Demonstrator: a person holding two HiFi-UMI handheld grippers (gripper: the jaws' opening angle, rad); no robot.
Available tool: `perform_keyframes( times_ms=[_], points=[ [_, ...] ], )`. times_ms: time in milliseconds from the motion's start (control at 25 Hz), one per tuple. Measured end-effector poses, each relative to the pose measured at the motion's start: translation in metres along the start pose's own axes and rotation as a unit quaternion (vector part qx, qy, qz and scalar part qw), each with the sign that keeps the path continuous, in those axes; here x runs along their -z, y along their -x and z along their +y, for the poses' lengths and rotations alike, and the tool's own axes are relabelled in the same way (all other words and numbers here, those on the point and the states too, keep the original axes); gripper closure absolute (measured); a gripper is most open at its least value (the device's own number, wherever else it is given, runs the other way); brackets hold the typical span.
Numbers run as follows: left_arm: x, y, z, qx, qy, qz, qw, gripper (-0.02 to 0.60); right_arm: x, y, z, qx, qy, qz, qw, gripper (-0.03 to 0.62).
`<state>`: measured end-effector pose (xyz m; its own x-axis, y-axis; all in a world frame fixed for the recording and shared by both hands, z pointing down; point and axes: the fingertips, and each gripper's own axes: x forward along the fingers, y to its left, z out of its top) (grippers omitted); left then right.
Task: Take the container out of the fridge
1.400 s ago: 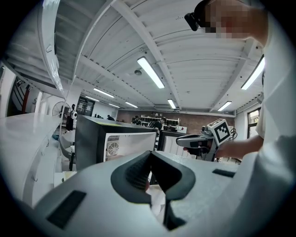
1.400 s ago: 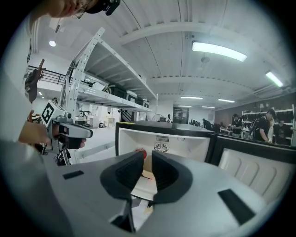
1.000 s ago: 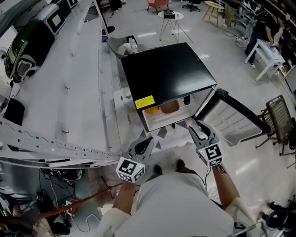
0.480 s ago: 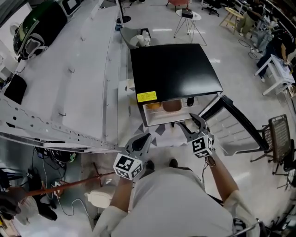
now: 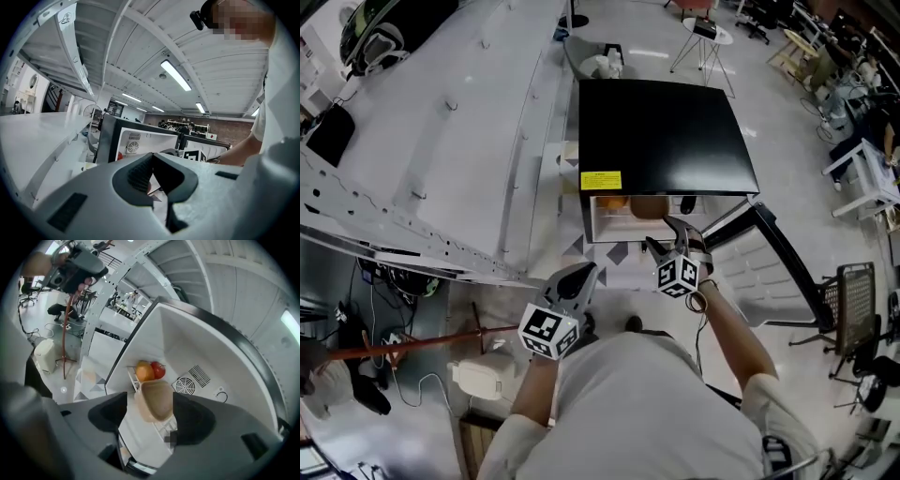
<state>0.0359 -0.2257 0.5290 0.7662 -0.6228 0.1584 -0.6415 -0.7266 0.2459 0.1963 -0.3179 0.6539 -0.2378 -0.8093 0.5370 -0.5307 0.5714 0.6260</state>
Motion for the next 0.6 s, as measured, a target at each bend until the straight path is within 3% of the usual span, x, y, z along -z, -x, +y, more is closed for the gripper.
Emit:
perform_keyframes(
  times_ms=[240,600],
  points=[
    [0.001,0.007,0.002,-0.025,0.005,-0.008,0.9996,0.580,0.019,-0.040,0.010,-0.003,0.067,0.027,0.997,0.247],
    [0.000,0.013,0.014,-0.061,0.013,-0.019,0.9979,0.580,0.050,-0.084,0.015,-0.004,0.120,0.068,0.990,0.218]
  ],
)
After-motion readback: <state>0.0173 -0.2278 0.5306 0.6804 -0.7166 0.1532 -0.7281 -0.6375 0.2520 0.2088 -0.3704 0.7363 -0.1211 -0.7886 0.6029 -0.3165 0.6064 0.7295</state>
